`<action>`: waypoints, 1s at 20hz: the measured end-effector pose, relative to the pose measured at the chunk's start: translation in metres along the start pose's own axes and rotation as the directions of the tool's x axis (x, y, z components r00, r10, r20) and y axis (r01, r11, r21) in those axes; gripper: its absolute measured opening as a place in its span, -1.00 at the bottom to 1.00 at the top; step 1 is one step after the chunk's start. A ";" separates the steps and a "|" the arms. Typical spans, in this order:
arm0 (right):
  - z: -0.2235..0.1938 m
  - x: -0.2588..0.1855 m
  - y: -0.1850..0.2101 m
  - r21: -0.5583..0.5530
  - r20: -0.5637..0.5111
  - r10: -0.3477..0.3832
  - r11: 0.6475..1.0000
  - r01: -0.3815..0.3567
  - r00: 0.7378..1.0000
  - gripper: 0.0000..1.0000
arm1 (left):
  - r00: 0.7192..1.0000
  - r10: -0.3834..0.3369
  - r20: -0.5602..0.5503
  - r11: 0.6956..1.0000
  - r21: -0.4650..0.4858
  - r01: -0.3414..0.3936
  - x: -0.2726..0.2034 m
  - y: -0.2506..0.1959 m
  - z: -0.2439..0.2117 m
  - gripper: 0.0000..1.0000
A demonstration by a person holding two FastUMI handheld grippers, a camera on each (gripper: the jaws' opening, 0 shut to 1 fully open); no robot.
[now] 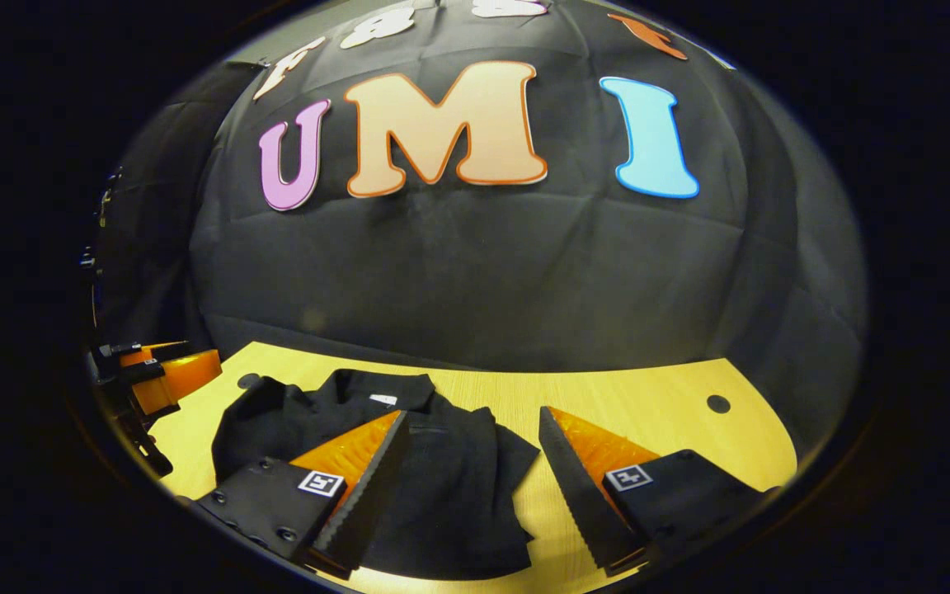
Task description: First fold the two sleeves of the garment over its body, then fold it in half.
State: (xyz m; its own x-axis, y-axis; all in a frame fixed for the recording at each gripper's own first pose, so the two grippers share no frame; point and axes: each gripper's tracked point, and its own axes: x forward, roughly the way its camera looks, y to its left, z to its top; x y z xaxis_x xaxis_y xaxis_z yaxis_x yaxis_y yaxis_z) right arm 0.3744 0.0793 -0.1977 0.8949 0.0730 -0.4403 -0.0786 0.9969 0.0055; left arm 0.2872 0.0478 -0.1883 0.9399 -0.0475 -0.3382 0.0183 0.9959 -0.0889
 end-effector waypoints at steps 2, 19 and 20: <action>0.012 -0.024 -0.001 0.007 0.040 0.008 1.000 -0.009 0.999 0.98 | 1.000 0.002 0.026 1.000 -0.006 -0.002 -0.018 -0.003 0.012 0.84; 0.019 -0.254 -0.026 0.004 0.294 -0.024 1.000 0.024 0.956 0.97 | 0.961 -0.034 0.273 0.999 0.046 0.022 -0.212 -0.063 0.091 0.86; 0.017 -0.263 -0.021 0.026 0.301 -0.010 1.000 0.002 0.954 0.96 | 0.960 -0.033 0.277 0.999 0.044 0.022 -0.218 -0.066 0.090 0.86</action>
State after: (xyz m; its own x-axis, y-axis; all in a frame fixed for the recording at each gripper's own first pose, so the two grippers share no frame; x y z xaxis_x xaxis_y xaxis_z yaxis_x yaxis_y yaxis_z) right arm 0.1478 0.0399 -0.0668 0.9863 0.0689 -0.1501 -0.0653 0.9975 0.0283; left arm 0.1118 -0.0002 -0.0242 0.9964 -0.0573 -0.0622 0.0539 0.9971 -0.0545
